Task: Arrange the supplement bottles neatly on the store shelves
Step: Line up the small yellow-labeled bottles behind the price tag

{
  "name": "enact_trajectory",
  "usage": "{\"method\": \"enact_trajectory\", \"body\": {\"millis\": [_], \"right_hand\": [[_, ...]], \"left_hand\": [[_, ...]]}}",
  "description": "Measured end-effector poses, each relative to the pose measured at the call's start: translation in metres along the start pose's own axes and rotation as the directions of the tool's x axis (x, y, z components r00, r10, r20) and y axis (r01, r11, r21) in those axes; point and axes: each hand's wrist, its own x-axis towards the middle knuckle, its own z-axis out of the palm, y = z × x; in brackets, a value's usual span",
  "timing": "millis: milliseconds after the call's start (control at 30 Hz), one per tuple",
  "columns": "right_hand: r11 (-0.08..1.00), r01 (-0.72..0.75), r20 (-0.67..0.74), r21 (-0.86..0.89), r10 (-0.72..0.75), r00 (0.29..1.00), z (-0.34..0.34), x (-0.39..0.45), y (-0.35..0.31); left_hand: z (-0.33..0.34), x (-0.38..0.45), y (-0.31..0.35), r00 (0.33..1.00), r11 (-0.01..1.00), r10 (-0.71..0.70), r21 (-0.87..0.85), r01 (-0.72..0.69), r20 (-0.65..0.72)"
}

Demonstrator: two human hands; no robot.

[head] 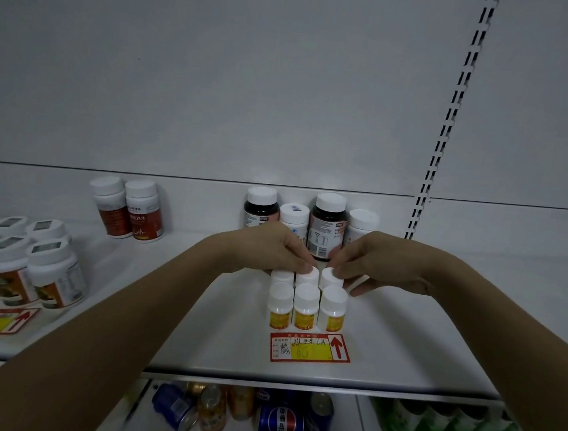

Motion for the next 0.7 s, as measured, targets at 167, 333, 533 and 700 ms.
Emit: {"method": "enact_trajectory", "body": {"millis": [167,333,533,700], "right_hand": [[1.0,0.008,0.025,-0.004,-0.008,1.0,0.001,-0.003,0.0],[0.999,0.031,-0.019,-0.024,-0.031,0.999,0.003,-0.008,-0.004],[0.964,0.228,-0.377,-0.134,-0.262,0.888,-0.007,-0.025,-0.046],[0.913,0.335,-0.37,-0.231,-0.401,0.838,-0.007,-0.05,-0.101]], "left_hand": [[0.002,-0.004,0.001,1.0,1.0,-0.003,-0.004,0.003,-0.005],[0.004,-0.014,0.007,0.998,1.0,0.009,0.003,-0.008,-0.064],[-0.032,-0.048,0.026,0.895,0.992,0.099,0.114,-0.054,-0.435],[-0.071,-0.105,0.039,0.815,0.961,0.067,0.255,0.102,-0.576]]}}
